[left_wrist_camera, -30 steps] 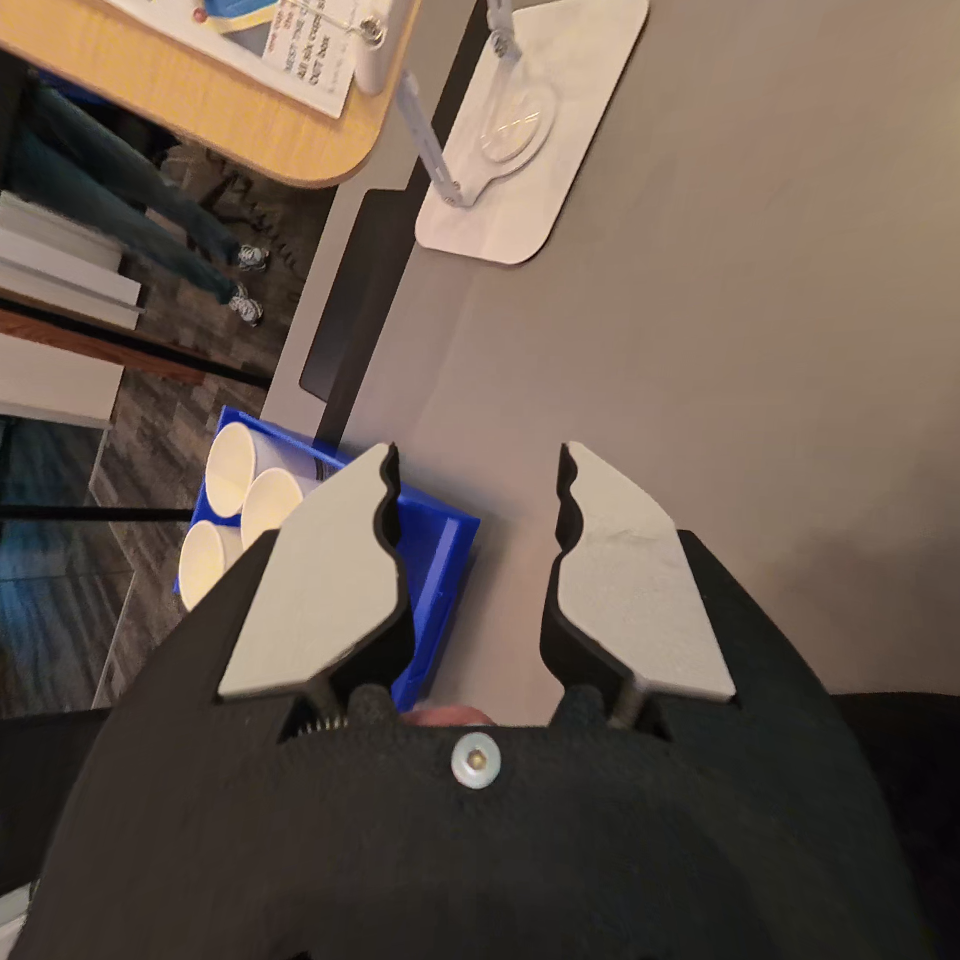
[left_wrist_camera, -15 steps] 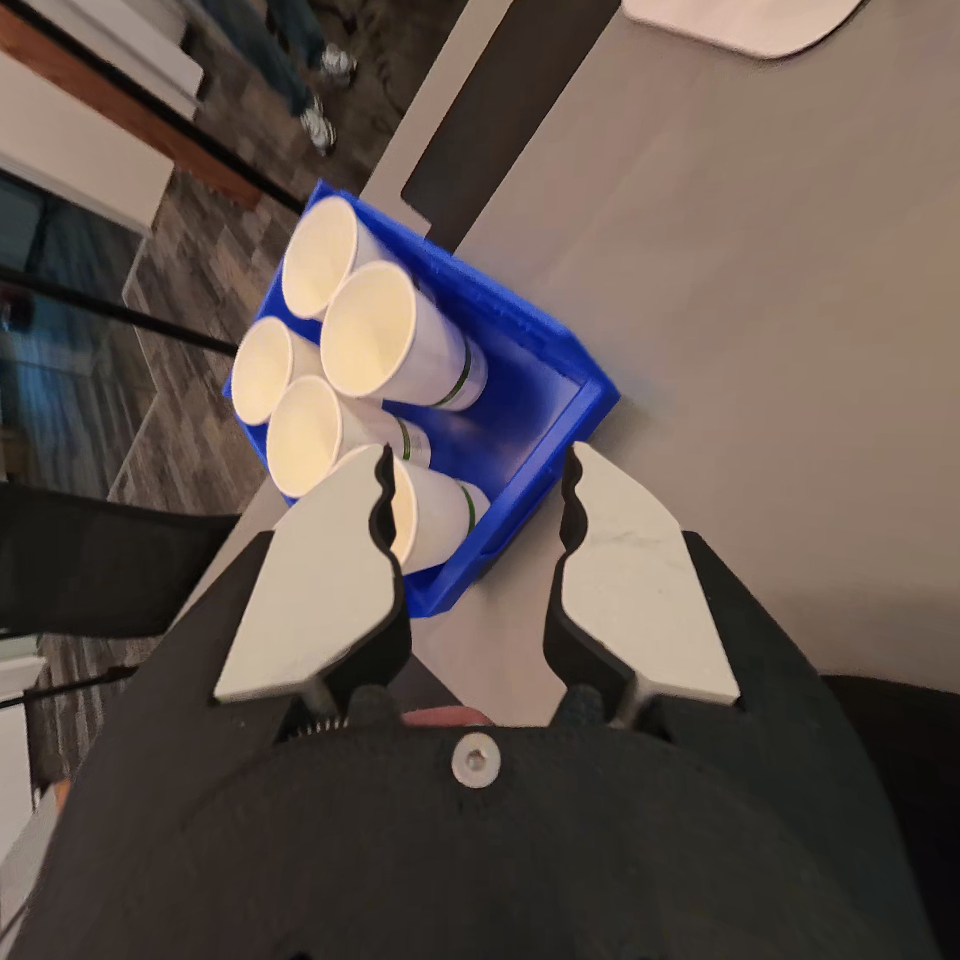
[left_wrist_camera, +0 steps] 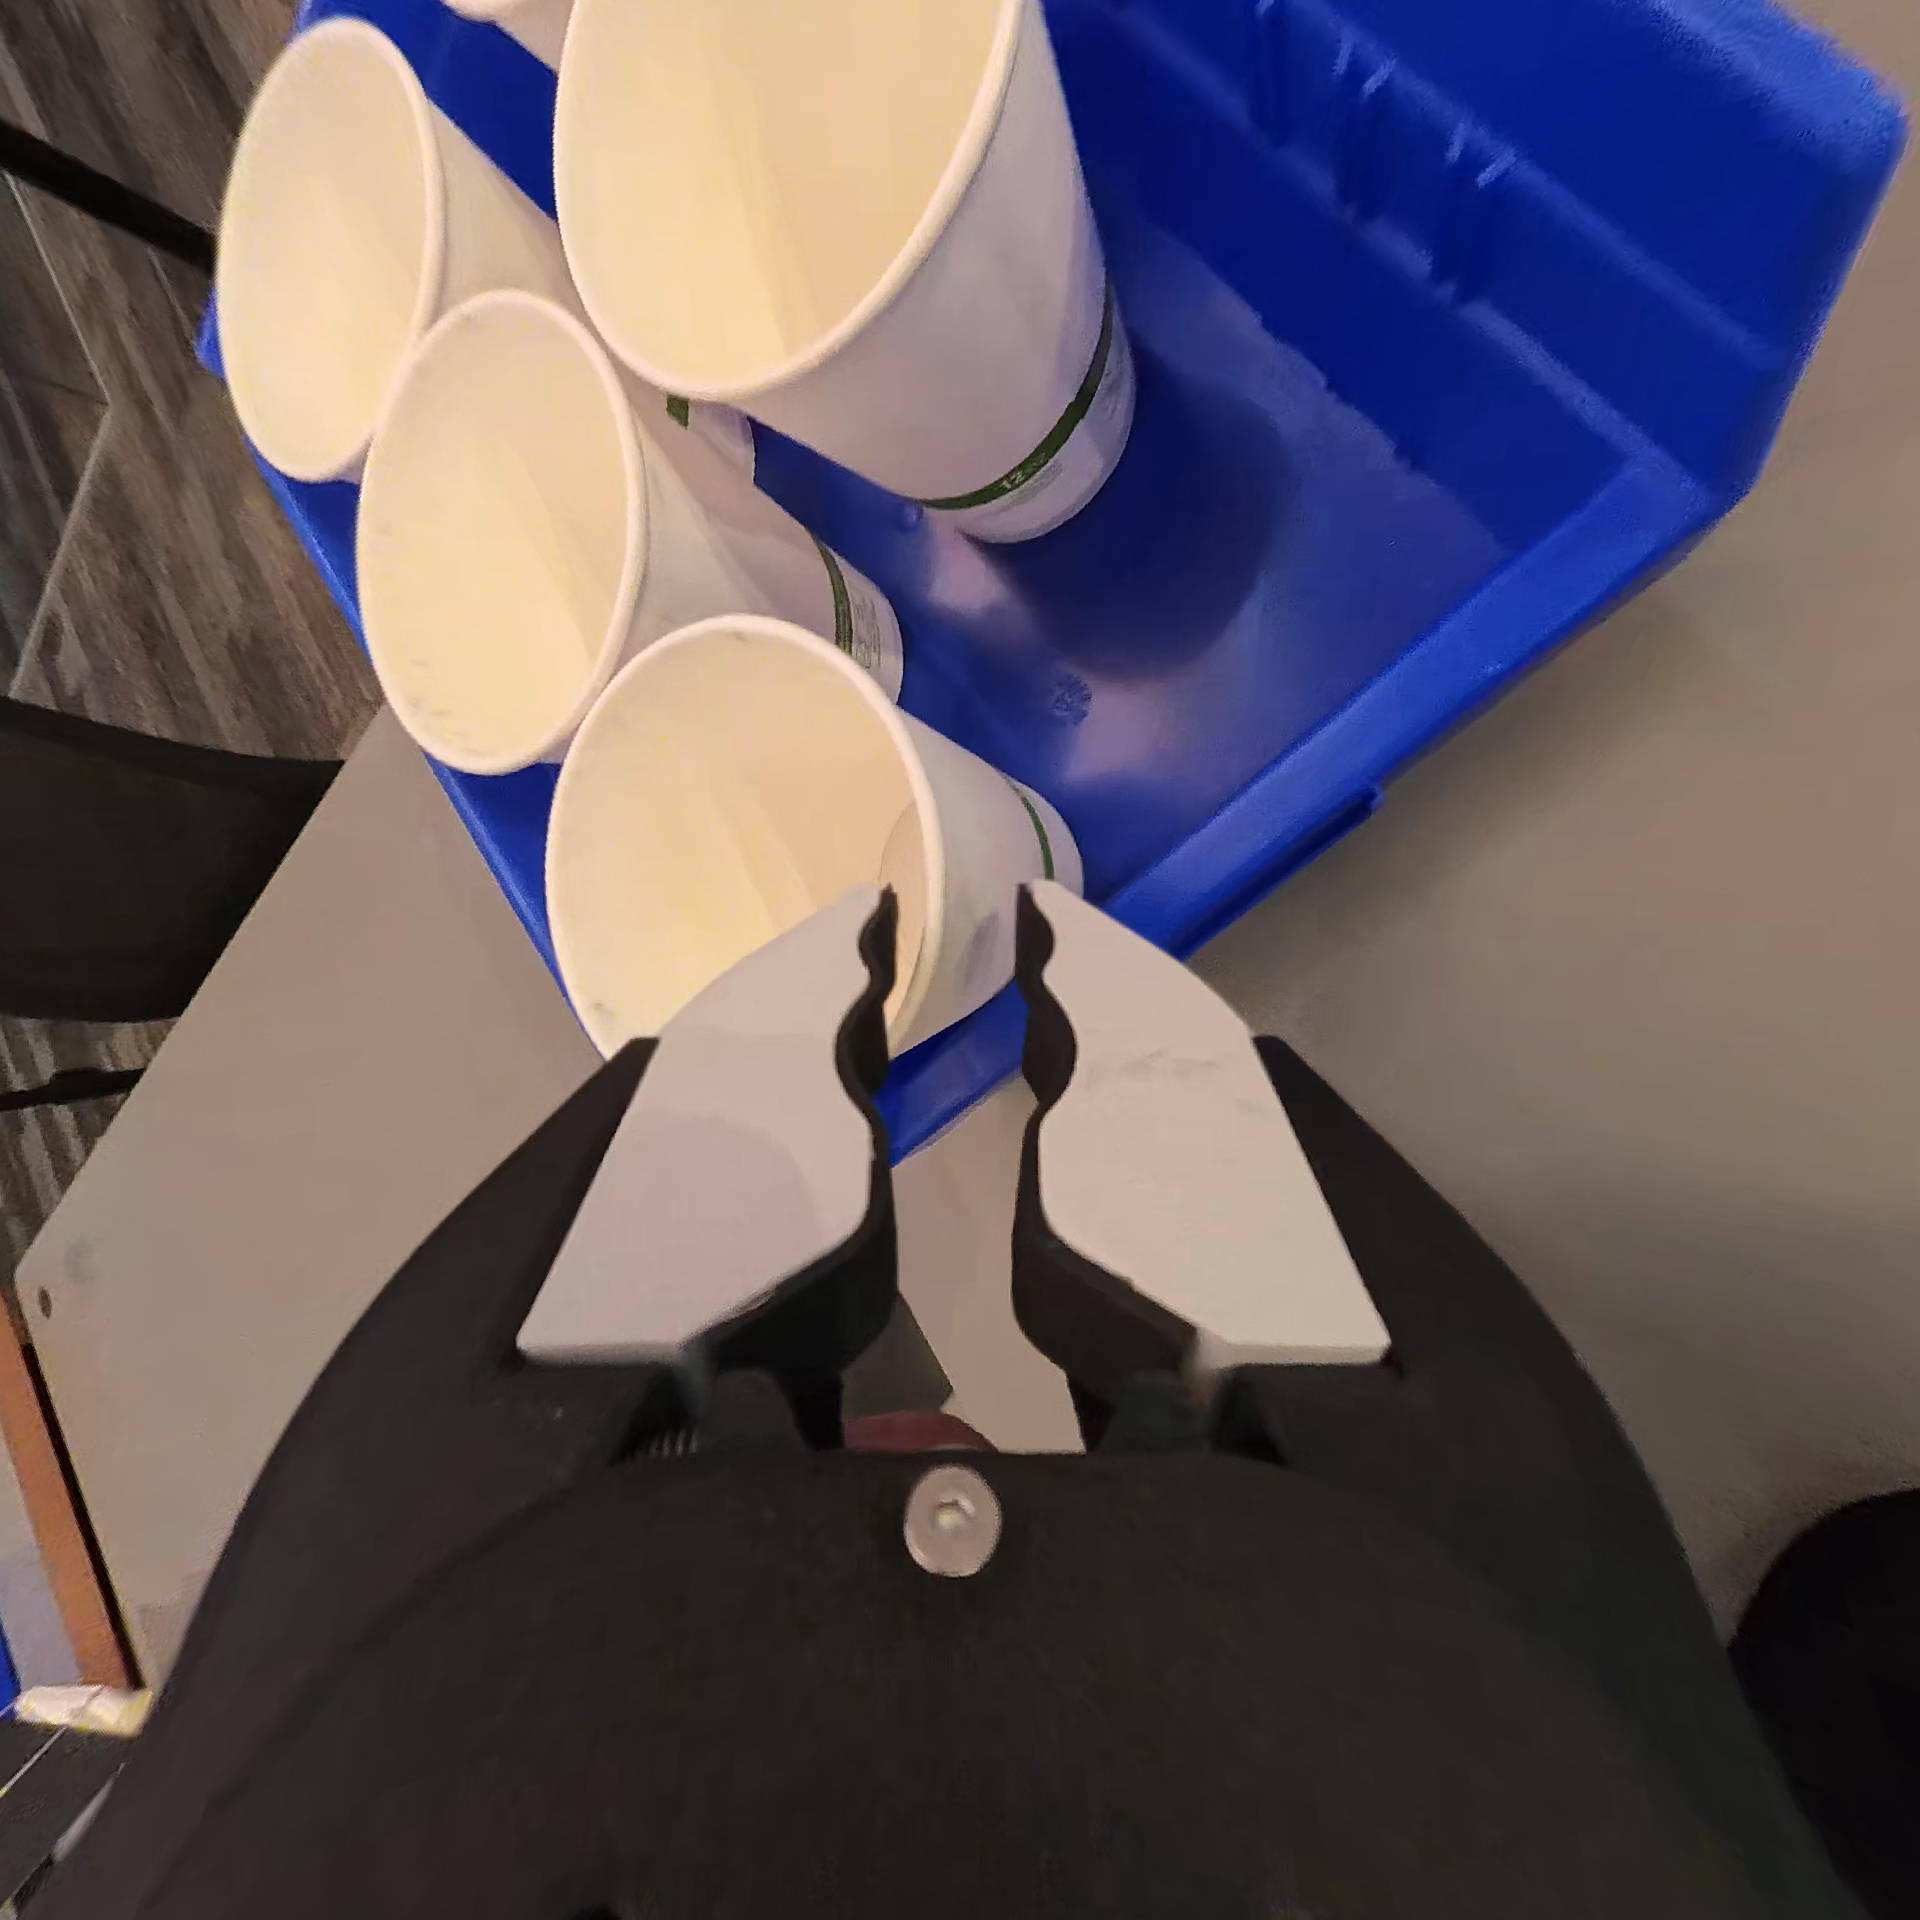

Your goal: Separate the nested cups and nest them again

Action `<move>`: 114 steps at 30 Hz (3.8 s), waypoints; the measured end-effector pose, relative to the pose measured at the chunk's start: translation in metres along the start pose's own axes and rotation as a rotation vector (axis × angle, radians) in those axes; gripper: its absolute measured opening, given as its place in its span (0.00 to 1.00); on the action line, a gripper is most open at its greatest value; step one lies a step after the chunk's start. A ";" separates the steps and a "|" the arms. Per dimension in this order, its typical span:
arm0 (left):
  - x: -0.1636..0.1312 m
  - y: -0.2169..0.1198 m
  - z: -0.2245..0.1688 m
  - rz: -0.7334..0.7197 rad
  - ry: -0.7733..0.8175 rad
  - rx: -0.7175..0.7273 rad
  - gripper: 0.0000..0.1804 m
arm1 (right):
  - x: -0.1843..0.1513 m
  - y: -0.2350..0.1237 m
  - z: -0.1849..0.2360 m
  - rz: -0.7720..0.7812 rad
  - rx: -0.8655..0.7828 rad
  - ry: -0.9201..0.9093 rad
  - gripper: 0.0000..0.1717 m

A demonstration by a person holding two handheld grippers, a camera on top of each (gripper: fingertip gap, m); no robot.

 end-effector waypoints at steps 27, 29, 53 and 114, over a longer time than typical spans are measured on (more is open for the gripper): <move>0.088 -0.147 -0.102 -0.310 0.425 -0.295 0.01 | 0.023 -0.002 0.106 -0.063 0.541 -0.040 0.61; 0.111 -0.160 -0.133 -0.368 0.564 -0.377 0.01 | 0.020 0.002 0.134 -0.059 0.677 -0.015 0.62; 0.224 -0.197 -0.252 -0.573 1.111 -0.692 0.01 | -0.034 0.012 0.275 0.076 1.383 0.150 0.71; 0.207 -0.167 -0.200 -0.639 0.749 -0.284 0.37 | -0.193 -0.053 -0.207 0.028 -0.473 0.328 0.58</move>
Point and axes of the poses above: each gripper's, where its closed fingertips meet, y out along the fingers, x out of its top, z = x × y across the jaws, the point moved 8 cm from there along -y, back along the fingers, and after that the axes turned 4 degrees about y, right-handed, at the moved point
